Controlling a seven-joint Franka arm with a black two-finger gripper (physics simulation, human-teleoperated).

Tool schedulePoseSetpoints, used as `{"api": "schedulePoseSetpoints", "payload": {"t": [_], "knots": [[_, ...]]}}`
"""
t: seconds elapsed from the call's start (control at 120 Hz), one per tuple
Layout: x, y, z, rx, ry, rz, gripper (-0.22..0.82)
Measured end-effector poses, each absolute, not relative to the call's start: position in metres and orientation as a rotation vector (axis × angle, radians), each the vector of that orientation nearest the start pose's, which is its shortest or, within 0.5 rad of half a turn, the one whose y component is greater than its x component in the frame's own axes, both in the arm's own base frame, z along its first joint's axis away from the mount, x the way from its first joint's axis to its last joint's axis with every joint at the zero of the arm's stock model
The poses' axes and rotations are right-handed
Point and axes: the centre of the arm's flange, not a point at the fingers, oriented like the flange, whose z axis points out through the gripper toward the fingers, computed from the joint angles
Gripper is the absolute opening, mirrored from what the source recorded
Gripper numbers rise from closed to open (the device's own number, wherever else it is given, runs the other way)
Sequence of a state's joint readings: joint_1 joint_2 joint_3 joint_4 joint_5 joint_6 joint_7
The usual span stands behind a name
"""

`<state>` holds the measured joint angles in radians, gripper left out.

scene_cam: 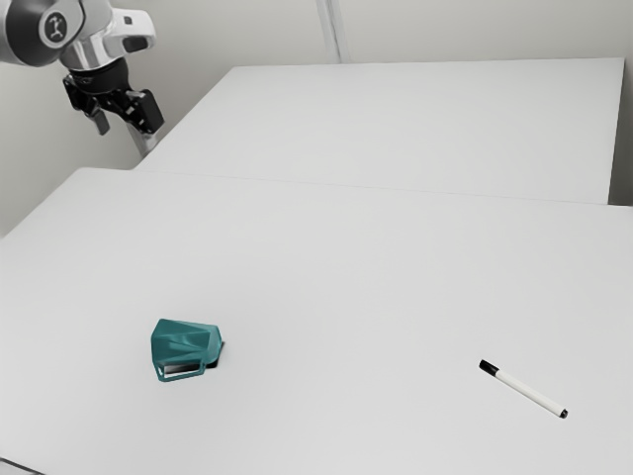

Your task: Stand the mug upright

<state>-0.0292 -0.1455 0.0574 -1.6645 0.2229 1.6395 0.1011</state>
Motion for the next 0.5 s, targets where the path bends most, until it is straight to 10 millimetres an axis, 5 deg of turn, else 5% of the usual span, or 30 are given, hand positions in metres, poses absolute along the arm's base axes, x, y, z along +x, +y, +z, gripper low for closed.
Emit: {"api": "schedulePoseSetpoints", "payload": {"t": [0.25, 0.442, 0.5], "knots": [[0.516, 0.042, 0.660, -2.913, 0.099, -0.154, 0.60], [0.517, 0.074, 0.638, -2.919, 0.019, -0.133, 0.60], [0.515, 0.097, 0.628, -2.961, -0.060, -0.113, 0.60]]}}
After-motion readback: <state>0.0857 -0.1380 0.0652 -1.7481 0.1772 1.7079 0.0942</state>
